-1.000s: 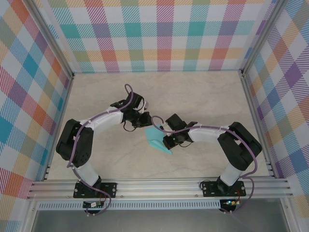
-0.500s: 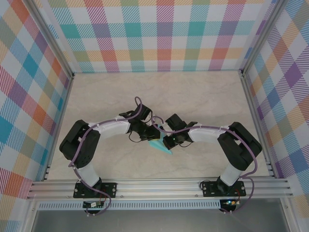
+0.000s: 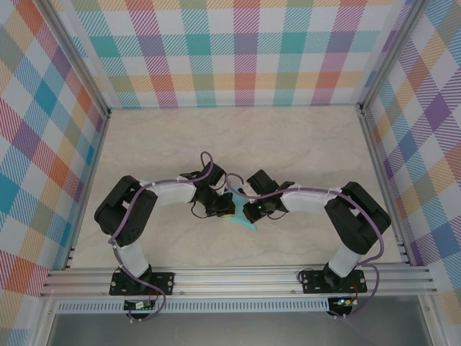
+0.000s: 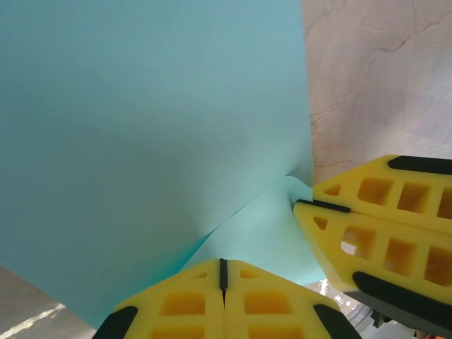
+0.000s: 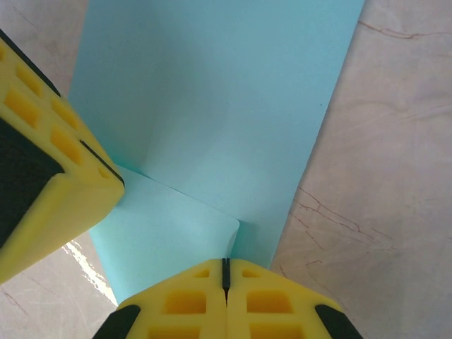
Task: Fold a paper plane with a square sheet of paper (fold left side to right side)
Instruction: Third fold the triangle at the center of the table.
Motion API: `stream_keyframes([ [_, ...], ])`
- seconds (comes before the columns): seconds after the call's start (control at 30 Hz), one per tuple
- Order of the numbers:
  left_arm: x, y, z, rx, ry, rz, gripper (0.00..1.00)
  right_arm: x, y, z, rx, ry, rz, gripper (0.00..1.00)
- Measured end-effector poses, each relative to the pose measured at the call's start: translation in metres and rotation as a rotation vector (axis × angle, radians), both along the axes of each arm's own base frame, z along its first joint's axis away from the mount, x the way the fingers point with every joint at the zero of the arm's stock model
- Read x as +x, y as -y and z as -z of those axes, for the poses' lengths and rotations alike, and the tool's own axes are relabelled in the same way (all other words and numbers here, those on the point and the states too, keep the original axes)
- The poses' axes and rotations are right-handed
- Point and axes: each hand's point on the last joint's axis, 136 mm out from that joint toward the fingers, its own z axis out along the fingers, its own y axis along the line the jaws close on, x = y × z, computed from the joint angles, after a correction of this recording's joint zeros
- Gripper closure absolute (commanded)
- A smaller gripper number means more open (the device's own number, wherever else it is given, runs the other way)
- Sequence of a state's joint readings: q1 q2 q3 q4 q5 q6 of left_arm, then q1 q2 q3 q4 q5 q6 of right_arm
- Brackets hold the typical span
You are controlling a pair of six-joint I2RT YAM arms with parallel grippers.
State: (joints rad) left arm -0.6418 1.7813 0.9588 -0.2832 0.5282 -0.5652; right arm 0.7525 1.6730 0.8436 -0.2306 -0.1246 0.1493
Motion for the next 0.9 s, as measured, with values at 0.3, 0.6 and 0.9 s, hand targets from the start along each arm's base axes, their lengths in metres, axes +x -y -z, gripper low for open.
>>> stream_keyframes([
  [0.3, -0.002, -0.004, 0.007, 0.016, 0.000, -0.005, 0.96, 0.000, 0.000, 0.000, -0.001, 0.000, 0.000, 1.00],
  [0.6, -0.003, -0.003, 0.009, -0.001, 0.011, -0.006, 0.97, -0.001, 0.002, -0.004, -0.004, -0.020, 0.033, 0.71],
  [0.9, -0.004, -0.002, 0.008, -0.003, 0.011, -0.004, 0.97, 0.006, 0.008, -0.077, 0.087, 0.073, 0.078, 0.65],
])
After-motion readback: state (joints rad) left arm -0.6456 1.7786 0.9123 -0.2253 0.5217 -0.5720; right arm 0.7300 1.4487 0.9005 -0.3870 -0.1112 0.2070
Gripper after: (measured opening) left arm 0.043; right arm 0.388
